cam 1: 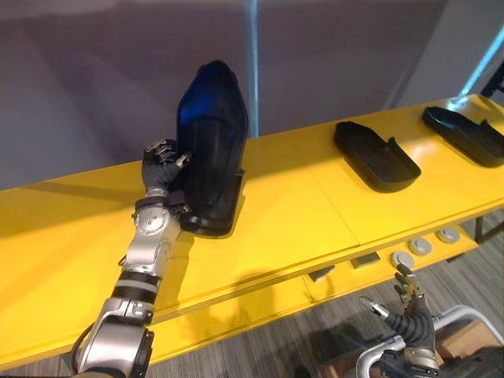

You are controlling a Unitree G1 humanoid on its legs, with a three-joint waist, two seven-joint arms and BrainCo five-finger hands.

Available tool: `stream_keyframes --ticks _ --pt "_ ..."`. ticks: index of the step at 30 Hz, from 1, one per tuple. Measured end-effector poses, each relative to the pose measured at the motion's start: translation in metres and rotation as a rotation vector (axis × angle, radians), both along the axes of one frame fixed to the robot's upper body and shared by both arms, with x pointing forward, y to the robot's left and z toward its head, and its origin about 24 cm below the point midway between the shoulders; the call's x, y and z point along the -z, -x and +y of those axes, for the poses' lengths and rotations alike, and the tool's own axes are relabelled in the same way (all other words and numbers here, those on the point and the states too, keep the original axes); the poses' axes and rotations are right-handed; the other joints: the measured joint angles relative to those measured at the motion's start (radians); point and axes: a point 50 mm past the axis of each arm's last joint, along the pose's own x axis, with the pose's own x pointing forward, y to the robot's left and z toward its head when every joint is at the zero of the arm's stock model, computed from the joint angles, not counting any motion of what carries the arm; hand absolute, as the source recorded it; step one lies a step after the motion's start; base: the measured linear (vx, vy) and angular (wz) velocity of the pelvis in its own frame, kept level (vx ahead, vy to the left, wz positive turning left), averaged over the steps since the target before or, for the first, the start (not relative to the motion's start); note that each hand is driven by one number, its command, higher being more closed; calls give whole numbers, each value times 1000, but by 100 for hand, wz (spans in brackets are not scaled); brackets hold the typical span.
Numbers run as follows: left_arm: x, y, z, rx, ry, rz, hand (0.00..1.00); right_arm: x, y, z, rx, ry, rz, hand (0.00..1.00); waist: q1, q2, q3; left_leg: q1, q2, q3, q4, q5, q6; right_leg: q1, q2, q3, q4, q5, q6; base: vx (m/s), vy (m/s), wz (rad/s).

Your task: Walk over and take plastic housings, then place them on the shelf

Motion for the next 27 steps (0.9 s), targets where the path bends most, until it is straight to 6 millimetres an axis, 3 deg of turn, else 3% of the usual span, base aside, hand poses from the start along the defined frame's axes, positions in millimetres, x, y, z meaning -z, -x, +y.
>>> stream_keyframes --ticks 4,13,17,19,20,27 --pt "-5 -15 -4 23 90 56 100 0 -3 14 -83 -3 4 0 -25 1 45 -21 -4 35 6 0 0 -35 1 29 0 17 -7 -37 15 -23" --pt "-30 -33 -6 -30 141 106 100 2 -5 32 -182 -8 12 0 -34 0 127 -64 -11 57 59 0 0 -70 -10 53 6 36 -9 -42 -2 -10" --pt "-31 -33 -3 -77 157 119 100 3 -6 41 -215 -10 15 0 -35 -18 162 -126 -8 69 197 -9 -3 -62 -38 56 9 41 -14 -26 -2 -1" --pt "-41 -33 -5 -93 138 93 100 3 -9 44 -228 -1 10 0 -33 -16 176 -105 19 90 71 2 13 -73 -19 55 11 40 -13 -36 -1 -1" --pt "-45 -33 -6 -92 136 81 0 3 -9 44 -225 -4 9 0 -29 -19 178 -102 18 92 52 3 14 -78 -17 53 13 41 -12 0 0 0" --pt "-40 -33 -14 -117 113 98 0 4 -9 54 -251 -12 8 0 -21 -26 183 -95 8 63 62 6 19 -53 -30 21 17 42 -11 -28 26 11"
